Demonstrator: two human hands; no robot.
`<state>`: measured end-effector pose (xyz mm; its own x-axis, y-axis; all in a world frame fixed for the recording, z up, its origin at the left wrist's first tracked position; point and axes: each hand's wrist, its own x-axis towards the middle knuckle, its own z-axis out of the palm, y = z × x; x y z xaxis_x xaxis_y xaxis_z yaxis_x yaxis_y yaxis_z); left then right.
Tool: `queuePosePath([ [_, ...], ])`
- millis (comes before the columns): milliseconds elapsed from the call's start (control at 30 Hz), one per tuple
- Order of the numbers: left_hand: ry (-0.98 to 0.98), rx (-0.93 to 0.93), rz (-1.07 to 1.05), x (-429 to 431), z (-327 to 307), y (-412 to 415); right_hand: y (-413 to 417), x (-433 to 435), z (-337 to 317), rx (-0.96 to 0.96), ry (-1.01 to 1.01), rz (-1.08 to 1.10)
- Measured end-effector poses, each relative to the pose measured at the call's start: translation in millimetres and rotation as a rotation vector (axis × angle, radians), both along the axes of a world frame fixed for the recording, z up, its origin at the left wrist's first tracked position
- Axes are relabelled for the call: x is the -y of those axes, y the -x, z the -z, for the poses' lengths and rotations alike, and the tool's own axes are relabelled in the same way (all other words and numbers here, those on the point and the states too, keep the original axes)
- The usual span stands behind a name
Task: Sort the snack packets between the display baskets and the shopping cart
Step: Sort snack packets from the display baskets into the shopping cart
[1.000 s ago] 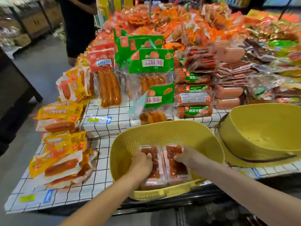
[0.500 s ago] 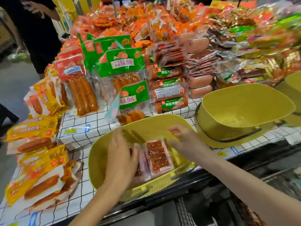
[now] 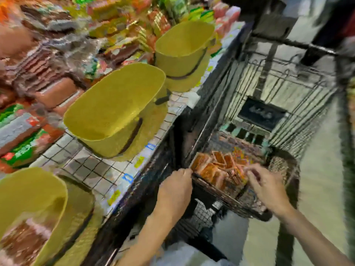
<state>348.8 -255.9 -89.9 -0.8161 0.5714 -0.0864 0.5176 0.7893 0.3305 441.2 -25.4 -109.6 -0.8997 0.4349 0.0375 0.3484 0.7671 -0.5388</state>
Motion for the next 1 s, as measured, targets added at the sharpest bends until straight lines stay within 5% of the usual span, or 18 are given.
queuePosePath([
  [133,0.223,0.015,0.244,-54,73,12,-35,-22,67,0.141,0.131,0.1],
  [333,0.354,-0.067,0.634,-103,129,38,-56,-28,138,0.402,0.066,0.079],
  [433,0.626,0.013,0.741,-111,159,50,-59,-21,168,0.538,0.048,0.078],
  [700,0.392,-0.002,0.78,-111,180,59,-68,-17,199,0.373,-0.201,0.1],
  [1000,0.434,0.066,0.716,-129,197,78,-46,-39,185,0.407,-0.139,0.133],
])
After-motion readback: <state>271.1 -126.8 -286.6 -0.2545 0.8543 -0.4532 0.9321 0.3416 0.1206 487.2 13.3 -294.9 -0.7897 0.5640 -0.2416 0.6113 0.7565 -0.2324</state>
